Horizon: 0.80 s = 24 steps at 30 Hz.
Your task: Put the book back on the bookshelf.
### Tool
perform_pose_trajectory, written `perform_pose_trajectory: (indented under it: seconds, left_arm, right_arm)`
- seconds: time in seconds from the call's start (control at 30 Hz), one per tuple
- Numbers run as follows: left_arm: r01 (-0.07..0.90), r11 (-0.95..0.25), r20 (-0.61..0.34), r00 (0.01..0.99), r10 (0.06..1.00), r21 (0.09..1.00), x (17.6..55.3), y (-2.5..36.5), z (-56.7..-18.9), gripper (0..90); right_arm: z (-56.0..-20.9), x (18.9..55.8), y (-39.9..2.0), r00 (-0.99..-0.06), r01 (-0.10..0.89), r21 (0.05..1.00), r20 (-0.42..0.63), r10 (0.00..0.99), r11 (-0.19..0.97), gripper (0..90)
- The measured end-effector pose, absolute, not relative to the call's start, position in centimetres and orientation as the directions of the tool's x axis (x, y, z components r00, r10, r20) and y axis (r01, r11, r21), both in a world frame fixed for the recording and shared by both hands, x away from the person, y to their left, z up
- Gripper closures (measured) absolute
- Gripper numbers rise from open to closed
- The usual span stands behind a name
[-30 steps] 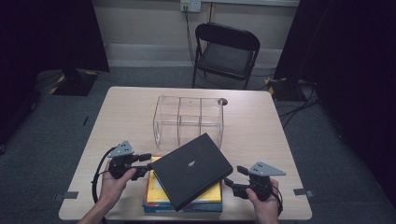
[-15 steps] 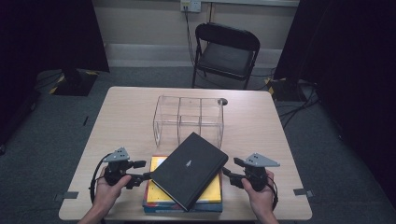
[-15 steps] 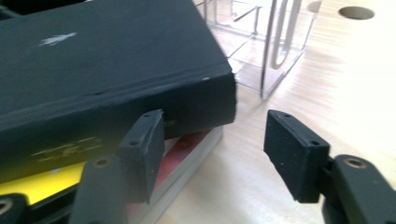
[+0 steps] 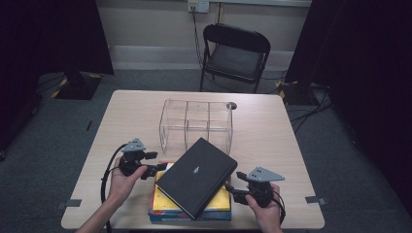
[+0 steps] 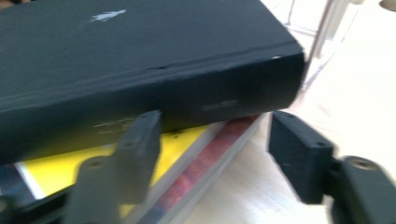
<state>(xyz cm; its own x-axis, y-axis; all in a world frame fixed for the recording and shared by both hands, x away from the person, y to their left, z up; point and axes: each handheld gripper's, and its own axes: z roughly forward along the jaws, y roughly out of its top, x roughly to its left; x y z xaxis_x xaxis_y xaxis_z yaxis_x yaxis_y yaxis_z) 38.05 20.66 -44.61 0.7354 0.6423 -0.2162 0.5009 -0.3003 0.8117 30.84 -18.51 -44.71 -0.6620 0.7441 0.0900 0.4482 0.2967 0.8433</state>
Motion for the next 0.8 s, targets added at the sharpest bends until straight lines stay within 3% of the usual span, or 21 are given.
perform_pose_trajectory:
  seconds: [0.07, 0.17, 0.63, 0.8]
  left_arm:
    - [0.492, -0.32, -0.217, 0.758, 0.615, 0.809, 37.6, 19.7, -44.9, 41.2]
    - [0.477, -0.333, -0.179, 0.75, 0.636, 0.814, 37.1, 19.5, -44.8, 42.1]
    - [0.439, -0.408, -0.121, 0.784, 0.608, 0.8, 34.0, 20.0, -43.9, 41.1]
    - [0.473, -0.383, -0.169, 0.776, 0.608, 0.793, 34.0, 20.2, -44.7, 35.7]
  right_arm:
    - [-44.8, 31.1, -18.8, -0.659, 0.46, 0.841, 0.11, 0.744, 0.283, 31.9]
    - [-44.7, 31.2, -18.7, -0.662, 0.459, 0.839, 0.103, 0.743, 0.293, 30.4]
    - [-44.6, 33.2, -17.7, -0.634, 0.468, 0.838, 0.098, 0.767, 0.279, 36.5]
    - [-44.7, 33.8, -17.8, -0.637, 0.473, 0.837, 0.111, 0.763, 0.273, 36.7]
